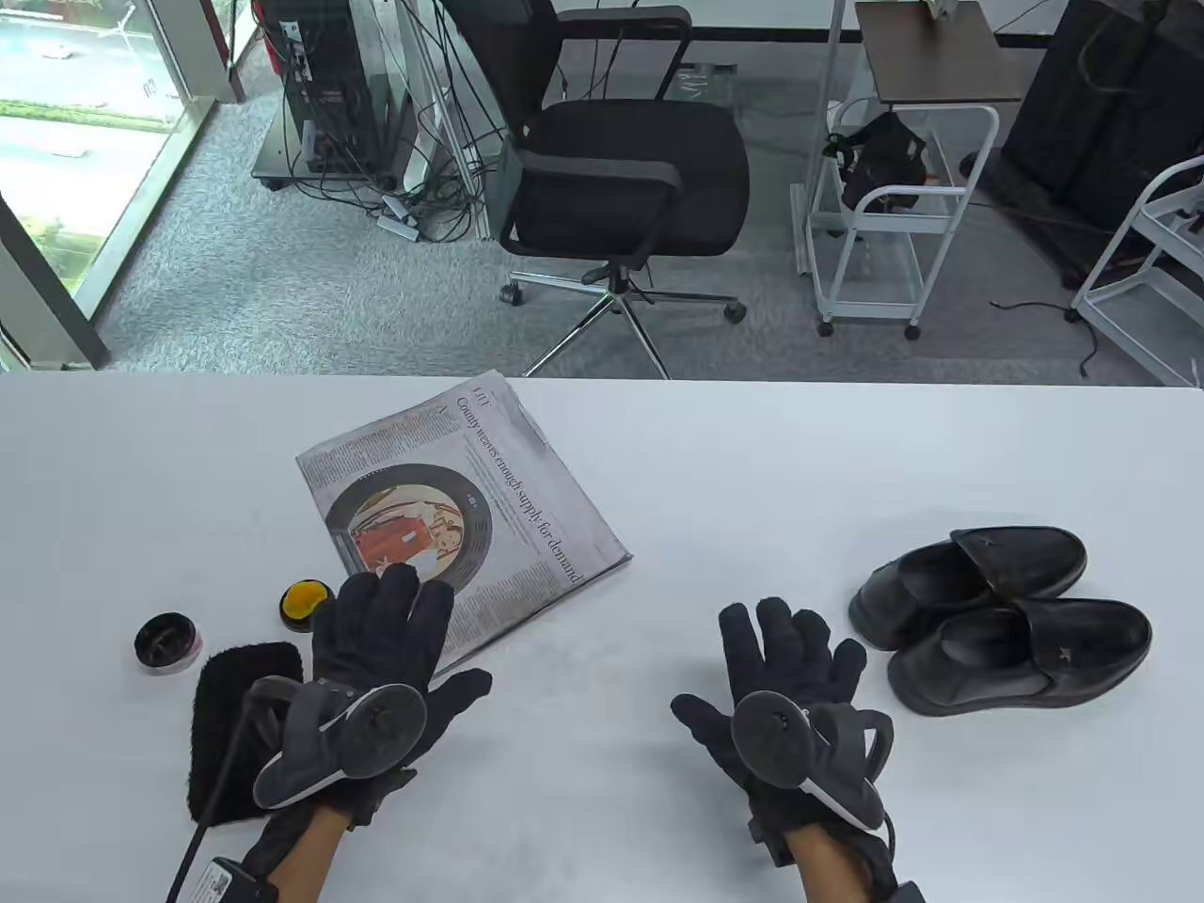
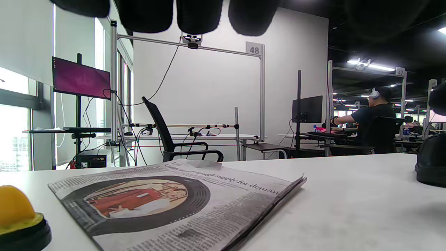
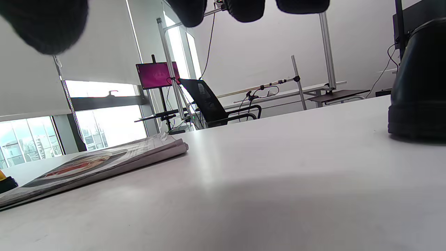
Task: Dip and apply built-in sponge shoe polish on shoes
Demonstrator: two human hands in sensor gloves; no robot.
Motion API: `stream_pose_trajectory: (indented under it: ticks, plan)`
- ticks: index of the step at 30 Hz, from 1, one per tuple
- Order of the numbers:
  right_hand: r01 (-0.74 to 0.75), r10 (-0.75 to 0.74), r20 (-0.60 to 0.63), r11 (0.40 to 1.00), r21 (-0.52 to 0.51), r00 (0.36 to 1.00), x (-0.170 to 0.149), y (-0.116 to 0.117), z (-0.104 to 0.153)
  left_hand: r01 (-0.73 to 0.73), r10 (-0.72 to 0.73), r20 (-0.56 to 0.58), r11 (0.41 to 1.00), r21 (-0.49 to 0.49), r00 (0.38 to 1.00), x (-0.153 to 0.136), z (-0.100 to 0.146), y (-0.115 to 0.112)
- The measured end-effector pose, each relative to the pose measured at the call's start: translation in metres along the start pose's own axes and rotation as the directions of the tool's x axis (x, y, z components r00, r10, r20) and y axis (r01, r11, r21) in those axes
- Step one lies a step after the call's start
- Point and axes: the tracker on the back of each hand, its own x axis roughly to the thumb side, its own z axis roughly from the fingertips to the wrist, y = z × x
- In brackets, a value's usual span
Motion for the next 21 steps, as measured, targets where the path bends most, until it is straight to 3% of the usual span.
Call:
stream_pose_trajectory:
  ticks: [21]
  plan:
    - [0.061, -0.056, -0.049, 0.993, 0.105, 0.997, -0.004, 0.011, -0.004, -0.017, 0.015, -0.015, 0.994, -0.104, 1.0, -0.002, -0.004, -0.013]
